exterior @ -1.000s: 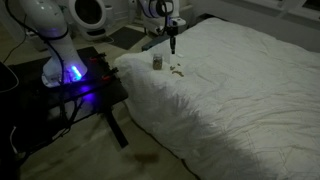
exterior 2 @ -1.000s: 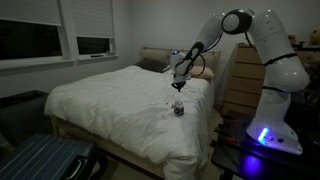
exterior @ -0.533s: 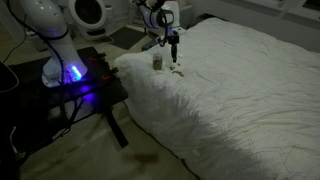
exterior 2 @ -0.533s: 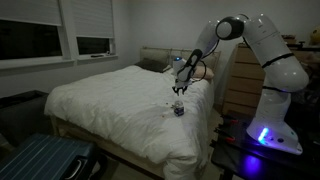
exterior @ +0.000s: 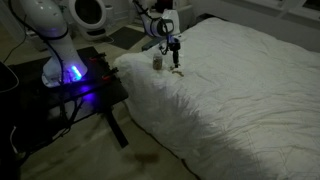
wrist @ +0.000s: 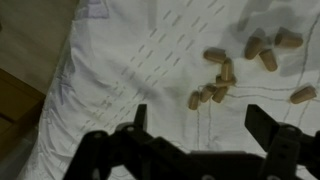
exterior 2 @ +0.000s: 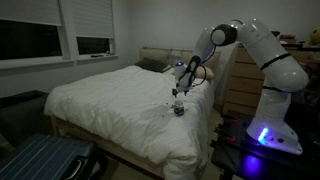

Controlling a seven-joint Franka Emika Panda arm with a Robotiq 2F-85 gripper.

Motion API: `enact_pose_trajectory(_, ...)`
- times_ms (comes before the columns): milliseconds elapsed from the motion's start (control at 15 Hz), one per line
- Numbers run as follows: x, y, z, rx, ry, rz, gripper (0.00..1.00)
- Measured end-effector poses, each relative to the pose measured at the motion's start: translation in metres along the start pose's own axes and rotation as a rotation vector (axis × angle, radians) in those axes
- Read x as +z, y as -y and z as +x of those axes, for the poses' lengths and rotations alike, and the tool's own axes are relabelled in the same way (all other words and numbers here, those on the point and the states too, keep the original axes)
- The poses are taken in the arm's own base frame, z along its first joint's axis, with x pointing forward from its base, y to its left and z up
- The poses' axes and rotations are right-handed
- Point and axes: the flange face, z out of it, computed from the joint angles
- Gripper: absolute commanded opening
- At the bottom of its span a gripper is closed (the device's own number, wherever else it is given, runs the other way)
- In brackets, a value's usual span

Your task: Put the objects on the bed in the jar

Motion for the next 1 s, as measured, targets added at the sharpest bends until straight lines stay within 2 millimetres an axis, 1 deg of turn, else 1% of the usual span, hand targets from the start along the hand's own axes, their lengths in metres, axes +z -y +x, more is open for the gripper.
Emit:
enact_pose_trajectory(333, 0.026, -0.001, 0.004, -0.032, -0.004, 0.031, 1.0)
enact_pose_trajectory(667, 0.051, 0.016, 0.007, -0.062, 0.026, 0.085, 1.0)
enact_pose_trajectory(1000, 0.071, 0.031, 0.01, -0.083, 0.043, 0.136, 1.0)
